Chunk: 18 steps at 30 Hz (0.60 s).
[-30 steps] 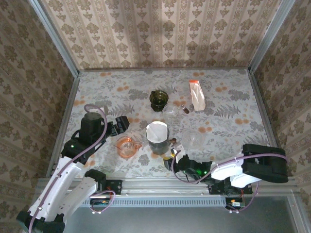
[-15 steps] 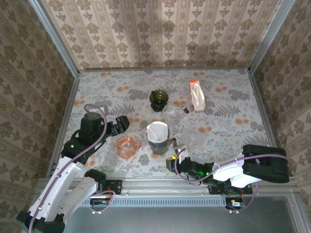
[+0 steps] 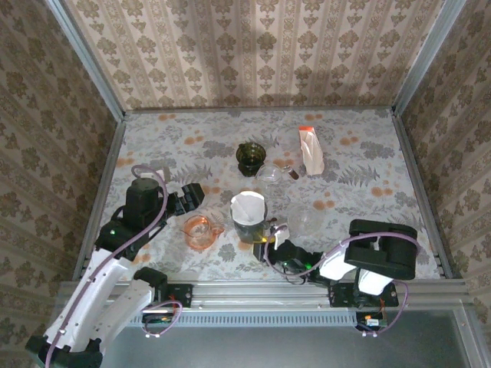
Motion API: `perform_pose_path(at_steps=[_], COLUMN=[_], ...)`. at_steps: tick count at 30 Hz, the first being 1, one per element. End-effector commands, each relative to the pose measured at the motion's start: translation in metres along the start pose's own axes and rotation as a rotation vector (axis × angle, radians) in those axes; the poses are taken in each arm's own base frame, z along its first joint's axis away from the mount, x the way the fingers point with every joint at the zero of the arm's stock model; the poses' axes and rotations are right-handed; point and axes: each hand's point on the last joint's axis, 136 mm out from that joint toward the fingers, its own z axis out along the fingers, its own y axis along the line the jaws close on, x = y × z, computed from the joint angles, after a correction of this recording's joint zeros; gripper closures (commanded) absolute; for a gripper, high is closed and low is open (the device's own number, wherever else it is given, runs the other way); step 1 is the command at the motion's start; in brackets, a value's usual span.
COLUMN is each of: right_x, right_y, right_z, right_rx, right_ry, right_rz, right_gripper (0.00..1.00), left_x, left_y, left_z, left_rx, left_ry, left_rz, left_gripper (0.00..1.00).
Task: Place the coffee filter in the dripper
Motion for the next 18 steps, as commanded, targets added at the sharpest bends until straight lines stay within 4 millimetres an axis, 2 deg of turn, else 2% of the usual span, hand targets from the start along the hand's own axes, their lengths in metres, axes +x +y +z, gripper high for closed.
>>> perform_pose_path(at_steps=[1, 10, 18], right_x=[0.015, 0.008, -0.012], right_y=[-0.003, -0.003, 0.001], right_z=[0.009, 0.036, 0.073], right_rx=[-0.007, -0.002, 0.006], right_ry=[0.068, 0.062, 0.057], right_rz=[0.025, 0.043, 0.048], right_gripper=[0.54, 0.55, 0.55], left_x=[-0.011, -0.01, -0.004], left_y=[-0.007, -0.007, -0.003], left_z=[-0.011, -0.018, -0.026], left_rx=[0.017, 0.027, 0.029], left_ry=[-0.033, -0.04, -0.052], left_rz=[0.004, -0.004, -0.019], left_gripper=[0.0, 0.0, 0.0])
